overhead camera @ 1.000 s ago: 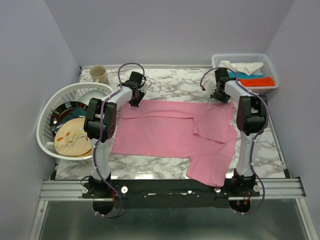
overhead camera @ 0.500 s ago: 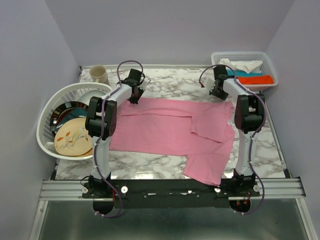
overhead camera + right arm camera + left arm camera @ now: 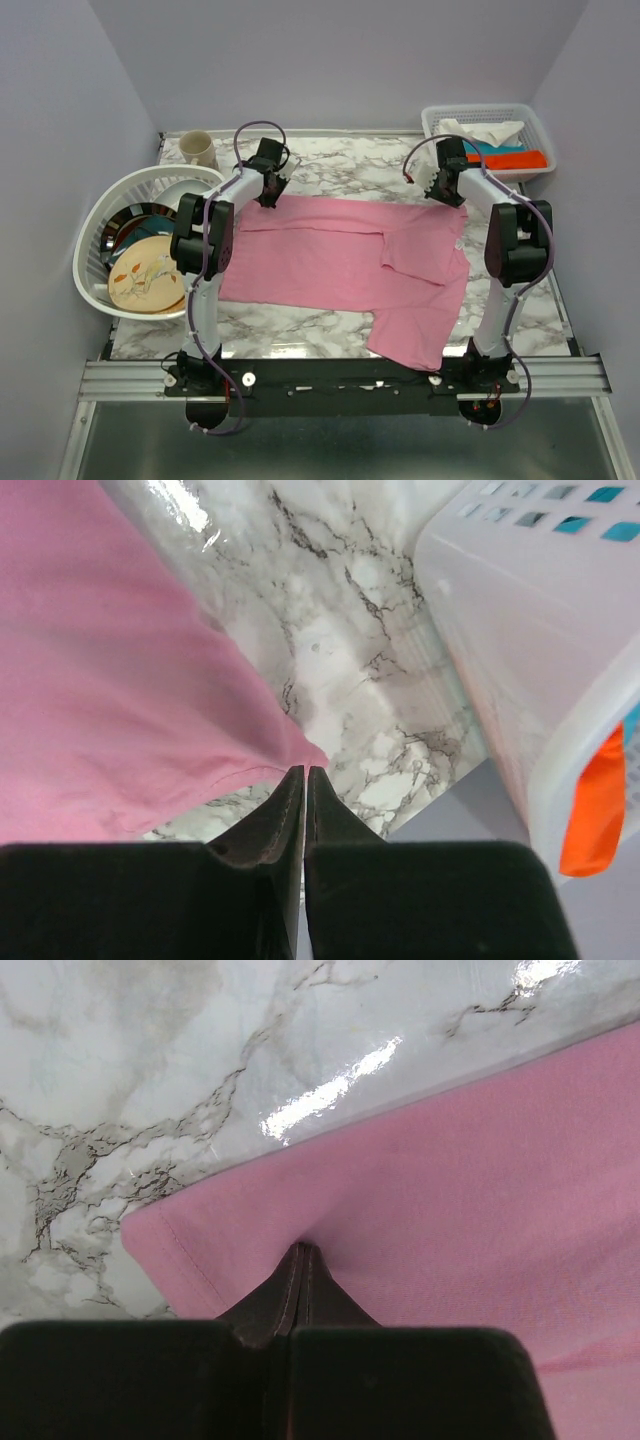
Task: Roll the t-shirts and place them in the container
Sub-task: Fold the T-shirt at the center of the board.
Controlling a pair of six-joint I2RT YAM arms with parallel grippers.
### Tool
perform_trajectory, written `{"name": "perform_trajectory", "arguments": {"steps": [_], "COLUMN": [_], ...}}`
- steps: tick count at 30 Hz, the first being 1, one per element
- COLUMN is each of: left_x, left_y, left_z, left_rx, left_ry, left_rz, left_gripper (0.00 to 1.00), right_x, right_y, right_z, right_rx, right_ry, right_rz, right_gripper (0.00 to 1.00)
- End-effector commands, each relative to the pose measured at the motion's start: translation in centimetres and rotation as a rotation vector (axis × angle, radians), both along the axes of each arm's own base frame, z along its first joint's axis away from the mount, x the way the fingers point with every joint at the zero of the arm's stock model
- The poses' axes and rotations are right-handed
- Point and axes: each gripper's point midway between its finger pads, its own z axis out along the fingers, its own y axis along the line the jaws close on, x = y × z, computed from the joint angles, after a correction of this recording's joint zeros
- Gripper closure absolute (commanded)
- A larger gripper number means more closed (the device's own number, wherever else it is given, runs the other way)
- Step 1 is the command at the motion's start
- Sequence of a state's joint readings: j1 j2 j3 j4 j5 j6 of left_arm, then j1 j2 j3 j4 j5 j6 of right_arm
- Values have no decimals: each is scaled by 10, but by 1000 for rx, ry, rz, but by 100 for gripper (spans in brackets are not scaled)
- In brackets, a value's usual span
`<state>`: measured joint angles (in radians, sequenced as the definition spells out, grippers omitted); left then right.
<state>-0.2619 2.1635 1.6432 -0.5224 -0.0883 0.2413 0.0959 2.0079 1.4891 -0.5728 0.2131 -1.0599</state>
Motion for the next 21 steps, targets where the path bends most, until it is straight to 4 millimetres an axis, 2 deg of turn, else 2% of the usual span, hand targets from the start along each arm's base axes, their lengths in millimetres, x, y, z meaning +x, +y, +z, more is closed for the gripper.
{"name": "perform_trajectory", "arguments": {"steps": [1,3,5,6,8,11,13,15,17,18,19,21], "left_x": [-14,-15,-16,-16,-17,-18,-18,-18,-17,-17,-18,-17], "left_y": [5,5,5,5,5,5,5,6,6,6,6,6], "left_z": [-10,-11,-11,-11,-13,-14,-15,-15,-16,-16,-17,-17], "left_rx": [-9,-8,-12,-12,-10,-9,-8,-8,-7,-7,-3,-1], "left_ry": [57,62,63,64,68,73,73,71,72,74,77,76], "left_rz": [12,12,15,15,14,14,12,14,16,18,18,17], "left_gripper": [100,100,100,100,100,100,100,100,100,100,100,100], "right_x": [17,19,16,3,-10,-36,-45,-40,-35,-27,-21,-7], "right_y": [2,3,7,10,16,14,11,5,0,-4,-6,-8], "right_z": [19,27,25,17,5,-16,-28,-33,-47,-43,-53,-49], "right_rx": [-5,-6,13,24,48,28,10,-34,-66,-94,-111,-134], "right_ry": [-84,-114,-88,-18,65,193,247,246,269,254,255,251], "right_rz": [71,85,113,126,172,246,267,268,264,256,250,266], "right_gripper": [88,87,88,88,88,89,90,90,90,90,90,90]}}
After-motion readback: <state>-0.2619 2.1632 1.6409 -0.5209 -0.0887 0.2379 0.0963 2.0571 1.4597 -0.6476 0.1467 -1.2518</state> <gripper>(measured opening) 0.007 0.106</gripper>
